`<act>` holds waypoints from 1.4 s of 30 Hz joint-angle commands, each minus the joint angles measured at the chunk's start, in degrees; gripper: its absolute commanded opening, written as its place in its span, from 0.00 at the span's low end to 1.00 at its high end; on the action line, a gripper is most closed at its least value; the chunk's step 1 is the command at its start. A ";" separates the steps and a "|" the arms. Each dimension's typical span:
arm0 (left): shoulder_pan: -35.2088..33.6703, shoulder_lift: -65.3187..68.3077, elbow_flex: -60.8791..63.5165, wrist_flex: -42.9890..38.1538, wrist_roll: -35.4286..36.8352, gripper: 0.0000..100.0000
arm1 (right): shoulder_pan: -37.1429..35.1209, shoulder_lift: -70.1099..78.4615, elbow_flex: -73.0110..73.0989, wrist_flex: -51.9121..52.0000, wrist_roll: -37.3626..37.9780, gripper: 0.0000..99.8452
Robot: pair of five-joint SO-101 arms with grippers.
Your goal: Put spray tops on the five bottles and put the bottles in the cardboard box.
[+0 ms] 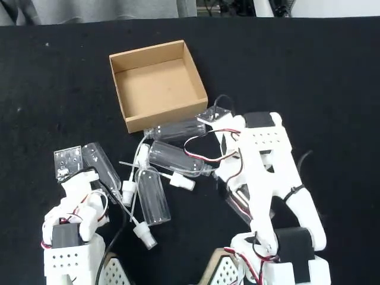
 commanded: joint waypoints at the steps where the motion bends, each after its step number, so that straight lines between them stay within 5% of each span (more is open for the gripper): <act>1: -0.31 -0.70 0.92 0.79 -0.62 0.03 | 1.32 -5.93 -1.89 0.79 0.35 0.01; 16: -0.31 -0.70 0.92 0.79 -0.62 0.03 | 0.44 -22.37 -0.48 -7.56 0.00 0.01; 27: -0.31 -0.70 0.92 0.79 -0.62 0.03 | -11.78 -27.82 -0.84 -15.56 -8.44 0.01; 42: -0.31 -0.70 0.92 0.79 -0.62 0.03 | -14.24 -42.95 -5.05 -13.01 -11.60 0.01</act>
